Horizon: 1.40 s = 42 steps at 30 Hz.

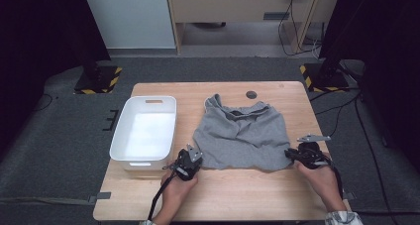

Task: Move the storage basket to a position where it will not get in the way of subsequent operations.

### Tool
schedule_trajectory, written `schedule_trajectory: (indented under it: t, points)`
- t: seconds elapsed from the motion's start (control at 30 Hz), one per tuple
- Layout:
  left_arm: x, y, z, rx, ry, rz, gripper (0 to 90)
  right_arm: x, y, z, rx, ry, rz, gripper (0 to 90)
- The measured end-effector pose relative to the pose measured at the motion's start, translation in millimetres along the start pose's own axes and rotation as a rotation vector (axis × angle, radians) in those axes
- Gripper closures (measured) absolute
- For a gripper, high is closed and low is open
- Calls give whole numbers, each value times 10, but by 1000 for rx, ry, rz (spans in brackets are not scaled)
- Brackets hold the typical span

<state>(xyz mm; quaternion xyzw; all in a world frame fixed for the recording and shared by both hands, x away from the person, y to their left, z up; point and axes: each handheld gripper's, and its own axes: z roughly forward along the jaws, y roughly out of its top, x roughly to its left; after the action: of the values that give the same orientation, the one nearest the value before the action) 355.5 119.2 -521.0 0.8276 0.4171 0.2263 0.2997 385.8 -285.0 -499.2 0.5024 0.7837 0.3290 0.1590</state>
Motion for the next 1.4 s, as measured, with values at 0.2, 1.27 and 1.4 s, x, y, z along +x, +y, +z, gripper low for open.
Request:
schedule_trajectory:
  t: [0.2, 1.27, 1.4]
  points:
    - [-3, 2, 6, 3, 3, 6, 836, -168, -96, -43, -20, -33, 75, 685]
    - [-2, -2, 8, 2, -1, 13, 836, 200, 297, 117, 20, 3, -41, 899]
    - [-2, -6, 11, -3, -4, 11, 835, 506, 476, 258, 30, 29, -102, 899]
